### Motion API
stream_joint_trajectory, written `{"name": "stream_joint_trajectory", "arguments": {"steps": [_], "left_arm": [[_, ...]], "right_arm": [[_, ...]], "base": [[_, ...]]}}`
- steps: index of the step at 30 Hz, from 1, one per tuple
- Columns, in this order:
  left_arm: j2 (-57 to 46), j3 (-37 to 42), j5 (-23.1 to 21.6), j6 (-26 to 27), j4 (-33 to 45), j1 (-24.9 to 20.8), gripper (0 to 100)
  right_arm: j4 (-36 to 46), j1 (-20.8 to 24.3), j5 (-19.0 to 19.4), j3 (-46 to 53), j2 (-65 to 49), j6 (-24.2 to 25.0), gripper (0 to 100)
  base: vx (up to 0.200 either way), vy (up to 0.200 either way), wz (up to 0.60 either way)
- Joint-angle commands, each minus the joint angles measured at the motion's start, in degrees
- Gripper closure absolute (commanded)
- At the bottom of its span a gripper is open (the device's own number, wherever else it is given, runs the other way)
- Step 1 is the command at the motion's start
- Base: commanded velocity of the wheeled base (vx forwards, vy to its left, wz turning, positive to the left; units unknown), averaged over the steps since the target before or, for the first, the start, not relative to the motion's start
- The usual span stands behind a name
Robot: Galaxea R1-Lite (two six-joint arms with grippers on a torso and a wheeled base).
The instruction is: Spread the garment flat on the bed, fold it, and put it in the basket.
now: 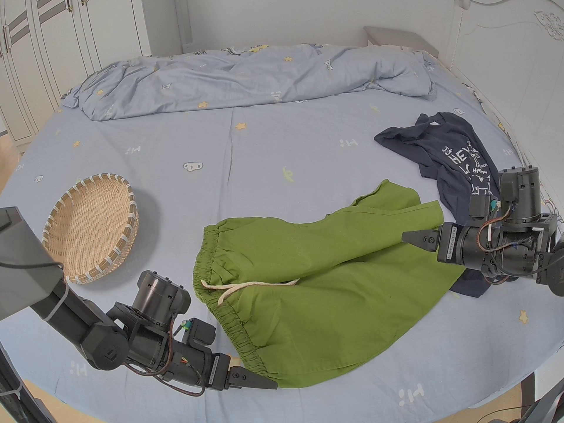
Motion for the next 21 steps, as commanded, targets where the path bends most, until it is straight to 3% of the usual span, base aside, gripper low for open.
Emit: {"name": "stream_joint_trajectory", "arguments": {"steps": [1,21], "left_arm": [[1.18,-0.47,-0.05,-0.12,-0.93,-0.09,0],[6.19,-3.11,2.5,-2.32,-4.19,-0.88,0]], "right_arm": [[-0.01,0.05,0.04,0.1,0.12,0.01,0],[-0.1,0.05,-0.04,0.45,0.03,-0.26,0]], "base": [[0.0,0.0,0.0],[0.0,0.0,0.0]]}}
